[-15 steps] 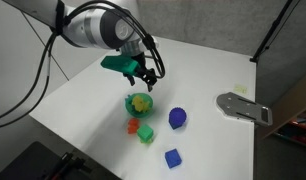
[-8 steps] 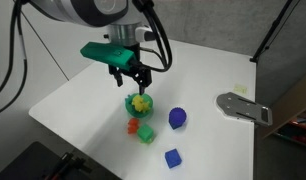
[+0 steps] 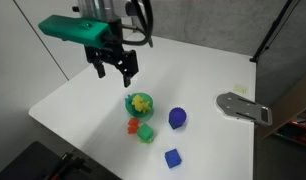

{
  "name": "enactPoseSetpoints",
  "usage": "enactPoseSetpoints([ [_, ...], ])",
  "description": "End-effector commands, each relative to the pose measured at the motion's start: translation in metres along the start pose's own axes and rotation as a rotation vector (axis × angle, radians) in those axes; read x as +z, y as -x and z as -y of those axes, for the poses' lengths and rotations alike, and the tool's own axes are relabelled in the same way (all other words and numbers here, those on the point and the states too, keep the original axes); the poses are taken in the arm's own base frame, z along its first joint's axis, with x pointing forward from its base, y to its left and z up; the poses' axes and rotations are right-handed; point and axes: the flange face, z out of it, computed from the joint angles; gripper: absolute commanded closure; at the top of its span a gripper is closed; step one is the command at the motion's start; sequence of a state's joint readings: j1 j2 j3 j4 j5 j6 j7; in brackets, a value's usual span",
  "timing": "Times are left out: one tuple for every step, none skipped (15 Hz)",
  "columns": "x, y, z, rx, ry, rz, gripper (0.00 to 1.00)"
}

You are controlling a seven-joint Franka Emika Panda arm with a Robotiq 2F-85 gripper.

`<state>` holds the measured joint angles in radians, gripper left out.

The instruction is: Put the yellow objects in the bowl

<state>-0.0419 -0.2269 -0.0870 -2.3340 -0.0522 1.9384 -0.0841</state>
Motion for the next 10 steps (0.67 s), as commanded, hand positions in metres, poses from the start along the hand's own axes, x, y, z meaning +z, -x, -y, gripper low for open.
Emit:
enactPoseSetpoints([
  [-0.024,0.033,0.012,-0.029,-0.017,-0.036,0.00],
  [-0.030,0.038,0.015,-0.033,-0.020,-0.043,0.00],
  [-0.035,0.043,0.018,-0.036,-0.022,-0.048,0.00],
  [-0.042,0.048,0.020,-0.035,-0.025,-0.055,0.00],
  [-0.047,0.052,0.022,-0.034,-0.028,-0.063,0.00],
  [-0.051,0.054,0.024,-0.033,-0.030,-0.071,0.00],
  [-0.055,0.056,0.026,-0.034,-0.029,-0.085,0.00],
  [-0.056,0.056,0.027,-0.031,-0.024,-0.095,0.00],
  [-0.057,0.057,0.029,-0.032,-0.024,-0.104,0.00],
  [-0.054,0.049,0.025,-0.035,-0.014,-0.087,0.00],
])
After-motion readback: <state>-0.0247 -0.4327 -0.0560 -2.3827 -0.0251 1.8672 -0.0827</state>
